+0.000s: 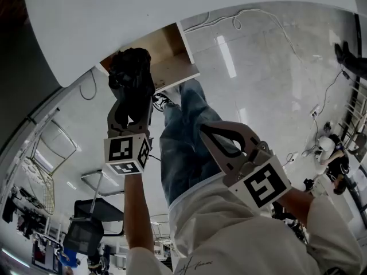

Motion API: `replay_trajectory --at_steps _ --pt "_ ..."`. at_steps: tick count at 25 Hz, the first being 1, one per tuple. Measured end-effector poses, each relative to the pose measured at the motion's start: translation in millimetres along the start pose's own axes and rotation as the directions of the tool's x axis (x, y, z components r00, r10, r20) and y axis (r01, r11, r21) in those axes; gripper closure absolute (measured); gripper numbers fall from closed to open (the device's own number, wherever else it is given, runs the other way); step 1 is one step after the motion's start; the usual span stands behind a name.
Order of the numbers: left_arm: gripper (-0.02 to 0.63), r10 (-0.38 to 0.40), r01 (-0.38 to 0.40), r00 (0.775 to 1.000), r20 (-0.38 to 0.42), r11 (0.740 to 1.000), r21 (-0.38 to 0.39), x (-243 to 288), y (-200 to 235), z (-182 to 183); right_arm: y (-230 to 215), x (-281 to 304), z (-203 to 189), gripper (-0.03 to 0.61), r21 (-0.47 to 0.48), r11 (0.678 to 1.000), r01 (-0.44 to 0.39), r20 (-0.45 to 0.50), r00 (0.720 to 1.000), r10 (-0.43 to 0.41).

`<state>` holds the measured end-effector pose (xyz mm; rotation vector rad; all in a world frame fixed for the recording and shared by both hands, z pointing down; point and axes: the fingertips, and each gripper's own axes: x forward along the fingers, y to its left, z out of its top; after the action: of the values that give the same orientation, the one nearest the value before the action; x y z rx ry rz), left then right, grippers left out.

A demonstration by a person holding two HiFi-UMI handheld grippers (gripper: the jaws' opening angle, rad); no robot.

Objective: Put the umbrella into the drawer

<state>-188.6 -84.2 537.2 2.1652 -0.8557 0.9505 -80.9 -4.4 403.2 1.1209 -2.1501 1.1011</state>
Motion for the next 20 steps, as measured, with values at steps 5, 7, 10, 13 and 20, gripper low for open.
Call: replay_trajectory --at_steps 5,7,10,13,20 --pt "0.364 0.004 -0.003 1.000 -0.025 0.999 0.032 9 4 -4 2 7 2 0.569 -0.018 1.000 -0.017 0.006 1.000 0.018" --pt "0.364 0.007 -0.006 0.999 -0.034 0.999 0.045 17 2 -4 -4 7 0 0.569 -0.023 1.000 -0.020 0.008 1.000 0.021" --pt "0.364 0.017 -0.014 0.999 -0.049 0.998 0.061 25 2 -7 -7 5 -3 0.569 -0.030 0.999 -0.027 0.007 1.000 0.027" --pt "0.364 0.035 -0.028 0.997 -0.071 0.995 0.097 34 3 -11 -10 5 -6 0.569 -0.025 0.999 -0.027 0.003 1.000 0.027" --pt "0.364 0.047 -0.028 0.992 -0.117 0.987 0.158 55 4 -15 -17 3 -9 0.569 -0.007 1.000 -0.028 0.011 1.000 0.028"
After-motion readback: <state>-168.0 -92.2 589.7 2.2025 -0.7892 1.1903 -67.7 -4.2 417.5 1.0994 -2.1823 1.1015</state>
